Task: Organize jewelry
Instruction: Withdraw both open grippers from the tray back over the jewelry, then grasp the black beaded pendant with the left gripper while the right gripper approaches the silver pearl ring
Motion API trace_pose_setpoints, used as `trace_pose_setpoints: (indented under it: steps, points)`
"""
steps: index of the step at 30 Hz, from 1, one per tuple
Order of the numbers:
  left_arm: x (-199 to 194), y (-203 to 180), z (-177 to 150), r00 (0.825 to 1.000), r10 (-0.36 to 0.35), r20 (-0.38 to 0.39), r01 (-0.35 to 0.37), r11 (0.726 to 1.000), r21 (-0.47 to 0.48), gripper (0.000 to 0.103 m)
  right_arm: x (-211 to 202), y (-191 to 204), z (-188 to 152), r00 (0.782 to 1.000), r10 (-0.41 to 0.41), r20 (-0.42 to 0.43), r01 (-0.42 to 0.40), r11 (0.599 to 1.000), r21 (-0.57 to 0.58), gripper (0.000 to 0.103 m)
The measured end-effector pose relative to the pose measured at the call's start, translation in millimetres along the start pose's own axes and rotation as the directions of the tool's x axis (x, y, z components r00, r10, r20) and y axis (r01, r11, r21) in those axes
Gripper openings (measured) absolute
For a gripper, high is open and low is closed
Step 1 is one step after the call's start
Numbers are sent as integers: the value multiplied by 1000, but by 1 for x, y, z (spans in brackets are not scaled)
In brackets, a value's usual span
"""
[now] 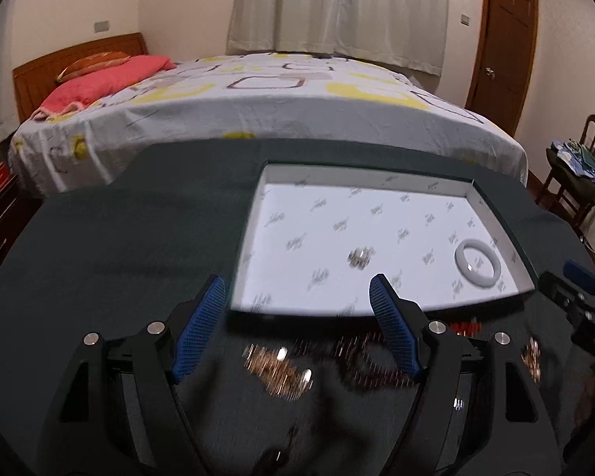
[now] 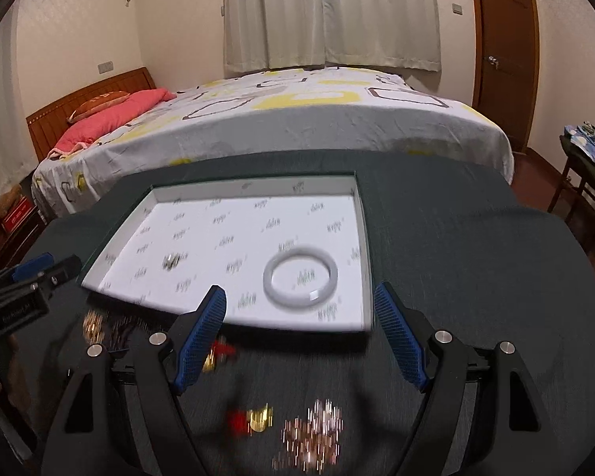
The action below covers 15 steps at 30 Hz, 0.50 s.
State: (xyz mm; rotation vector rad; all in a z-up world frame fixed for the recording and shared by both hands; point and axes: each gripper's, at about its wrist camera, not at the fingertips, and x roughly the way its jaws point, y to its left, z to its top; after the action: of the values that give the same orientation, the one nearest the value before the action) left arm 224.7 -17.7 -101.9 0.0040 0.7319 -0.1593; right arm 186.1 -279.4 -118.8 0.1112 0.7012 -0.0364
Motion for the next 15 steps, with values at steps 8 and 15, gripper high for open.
trace_pose_setpoints:
  steps: [8, 15]
  points:
    - [-18, 13, -60, 997, 15, -82, -15, 1000, 1, 70, -24, 1, -57, 999, 9, -48, -9, 1000, 0, 75]
    - [-23, 24, -91, 991, 37, -130, -40, 999, -24, 69, -35, 9, -85, 997, 31, -71, -32, 999, -14, 75]
